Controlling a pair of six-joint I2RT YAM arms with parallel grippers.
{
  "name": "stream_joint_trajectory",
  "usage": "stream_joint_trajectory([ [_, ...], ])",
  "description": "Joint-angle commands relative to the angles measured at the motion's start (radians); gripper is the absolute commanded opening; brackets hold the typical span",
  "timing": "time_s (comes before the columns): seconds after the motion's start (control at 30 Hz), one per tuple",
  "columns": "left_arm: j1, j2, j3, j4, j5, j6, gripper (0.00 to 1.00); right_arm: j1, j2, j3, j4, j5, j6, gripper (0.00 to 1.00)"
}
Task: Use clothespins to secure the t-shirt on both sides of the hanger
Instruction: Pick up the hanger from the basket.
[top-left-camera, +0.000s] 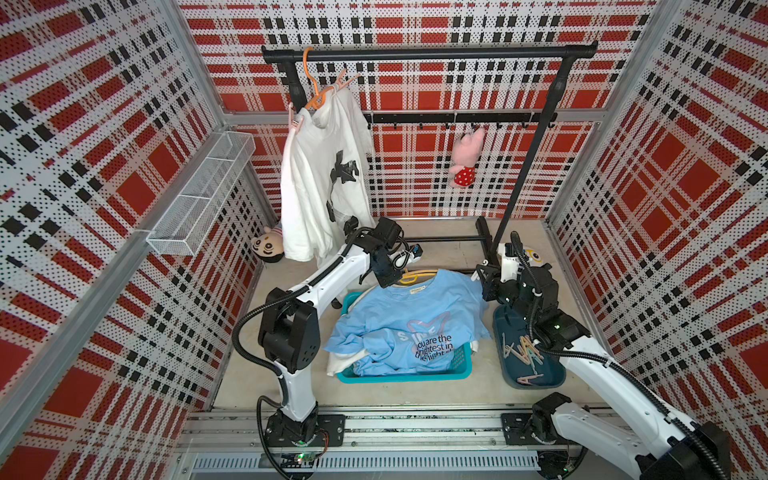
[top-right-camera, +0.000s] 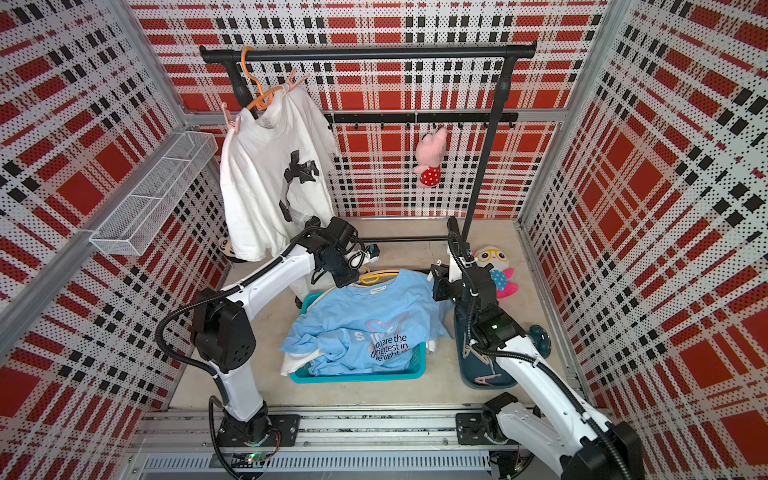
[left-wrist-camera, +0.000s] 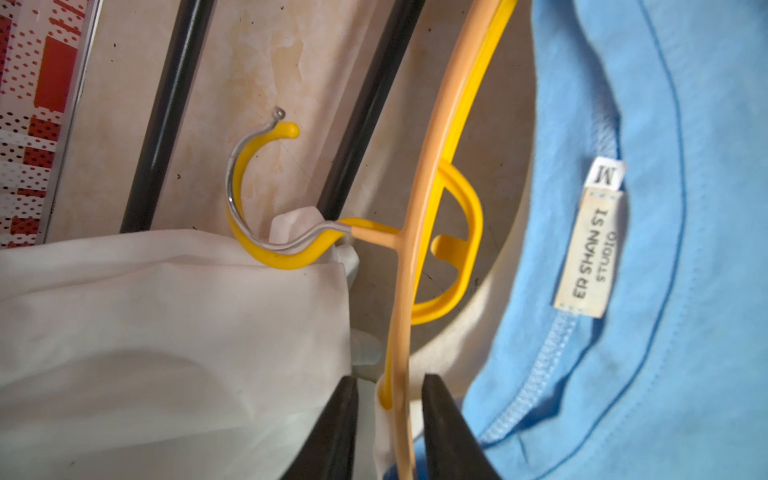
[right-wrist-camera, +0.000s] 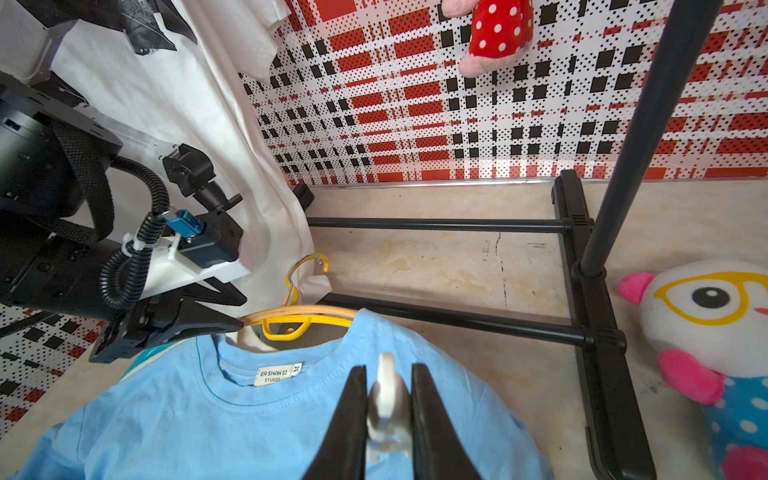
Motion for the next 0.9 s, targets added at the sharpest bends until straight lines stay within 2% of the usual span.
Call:
stream_joint_trajectory([
  [0.0, -0.004, 0.001, 0.013, -0.004, 0.001, 0.027, 0.32, -0.006, -0.024, -0.012, 0.022, 0.011, -0.009, 0.0],
  [0.37, -0.002, 0.034, 0.018, -0.004, 0.012, 0.03, 0.31, -0.005, -0.027, -0.004, 0.014, 0.017, -0.01, 0.0],
  [0.87, -0.003, 0.062, 0.032, -0.004, 0.013, 0.033, 0.24, -0.006, -0.019, 0.005, 0.006, 0.024, -0.007, 0.0],
])
